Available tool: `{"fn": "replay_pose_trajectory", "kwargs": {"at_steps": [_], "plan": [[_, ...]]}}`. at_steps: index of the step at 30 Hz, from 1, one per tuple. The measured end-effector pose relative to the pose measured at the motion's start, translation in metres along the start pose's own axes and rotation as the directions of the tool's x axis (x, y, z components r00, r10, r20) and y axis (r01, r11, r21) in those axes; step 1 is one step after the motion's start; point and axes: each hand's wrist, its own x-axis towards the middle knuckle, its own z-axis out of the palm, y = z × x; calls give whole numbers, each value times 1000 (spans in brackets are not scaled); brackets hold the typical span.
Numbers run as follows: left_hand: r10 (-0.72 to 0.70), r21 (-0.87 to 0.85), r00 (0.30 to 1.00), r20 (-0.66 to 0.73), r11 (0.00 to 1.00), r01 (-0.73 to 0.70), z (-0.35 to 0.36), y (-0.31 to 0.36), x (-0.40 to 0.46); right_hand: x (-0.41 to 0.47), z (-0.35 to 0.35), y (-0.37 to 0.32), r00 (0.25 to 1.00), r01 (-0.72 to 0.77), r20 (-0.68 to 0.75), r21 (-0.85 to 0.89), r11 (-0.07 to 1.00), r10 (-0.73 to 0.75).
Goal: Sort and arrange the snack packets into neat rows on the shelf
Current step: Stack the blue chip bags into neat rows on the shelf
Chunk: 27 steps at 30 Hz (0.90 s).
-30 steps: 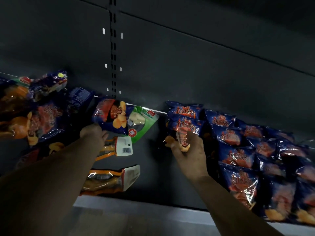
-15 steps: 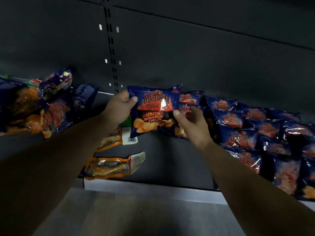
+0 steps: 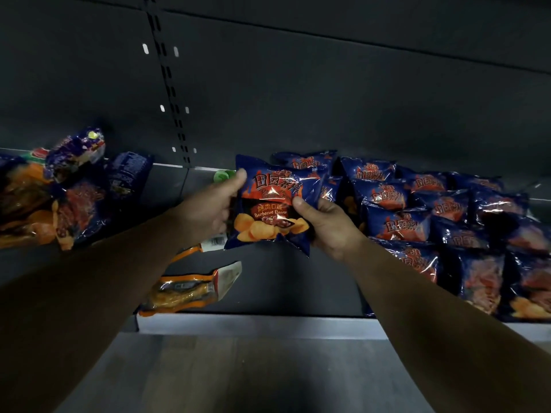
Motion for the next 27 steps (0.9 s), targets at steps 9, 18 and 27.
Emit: {"fn": "replay_pose_trajectory", "kwargs": {"at_steps": [9, 18, 27], "plan": [[178, 170, 984, 12, 969, -177, 22, -31, 1, -2, -6, 12, 993, -85, -98, -162, 983, 69], [56, 401, 976, -213, 915, 35, 69, -87, 31, -1, -26, 27, 915, -167, -403, -448, 878, -31], [132, 467, 949, -287, 884, 18, 94, -83, 52, 12, -32, 21, 851, -231, -514, -551, 802, -109]]}}
